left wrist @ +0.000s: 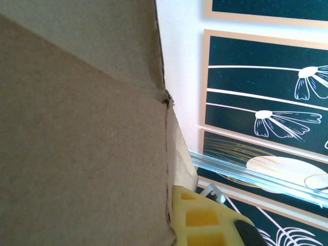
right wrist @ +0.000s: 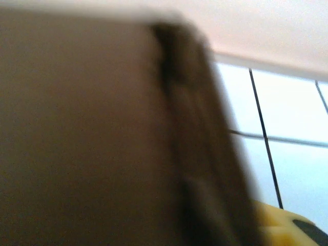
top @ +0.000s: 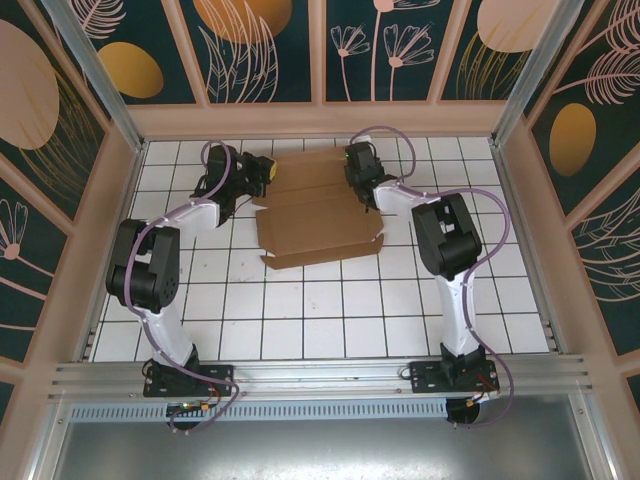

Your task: Fold the paper box

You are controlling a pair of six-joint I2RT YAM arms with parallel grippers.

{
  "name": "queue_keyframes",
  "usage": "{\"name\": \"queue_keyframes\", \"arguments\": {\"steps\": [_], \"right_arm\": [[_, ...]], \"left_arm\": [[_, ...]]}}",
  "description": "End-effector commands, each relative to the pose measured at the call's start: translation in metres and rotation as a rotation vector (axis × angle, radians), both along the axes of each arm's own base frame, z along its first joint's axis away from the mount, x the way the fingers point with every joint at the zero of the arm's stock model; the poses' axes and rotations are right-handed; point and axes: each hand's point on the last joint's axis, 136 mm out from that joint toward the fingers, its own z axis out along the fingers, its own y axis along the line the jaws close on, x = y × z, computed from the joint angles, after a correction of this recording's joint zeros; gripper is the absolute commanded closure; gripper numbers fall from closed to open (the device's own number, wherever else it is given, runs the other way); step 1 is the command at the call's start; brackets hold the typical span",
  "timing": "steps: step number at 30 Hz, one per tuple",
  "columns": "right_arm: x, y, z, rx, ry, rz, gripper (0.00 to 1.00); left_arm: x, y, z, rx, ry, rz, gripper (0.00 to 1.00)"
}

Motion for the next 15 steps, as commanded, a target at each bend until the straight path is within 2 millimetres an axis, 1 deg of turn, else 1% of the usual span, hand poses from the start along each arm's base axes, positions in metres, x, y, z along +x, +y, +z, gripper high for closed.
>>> {"name": "queue_keyframes", "arguments": {"steps": [1,5,6,10,13,15], "right_arm": [[-0.014,-0.020,-0.005,0.070,0.037,0.019,0.44],[-0.025,-0.020,0.019,0.176,-0.030,0.099,0.35],[-0.028,-0.020,0.021,0.189,-0.041,0.115,0.34],[-0.036,-0.021,0.032,0.199,-0.101,0.146,0.34],[-0.042,-0.028,0.049,0.217,-0.186,0.147,0.36],[-0.050,-0.026,0.056,0.182,-0.238,0.201,0.37]], "left_arm": [[-0.017,-0.004,-0.014,-0.011,0.057,-0.035,1.00],[-0.020,-0.001,-0.019,0.005,0.064,-0.029,1.00],[-0.020,-0.001,-0.019,0.006,0.064,-0.027,1.00],[-0.020,-0.002,-0.016,0.004,0.060,-0.030,1.00],[-0.019,-0.002,-0.013,0.005,0.050,-0.033,1.00],[-0.019,-0.004,-0.013,0.005,0.047,-0.044,1.00]]}}
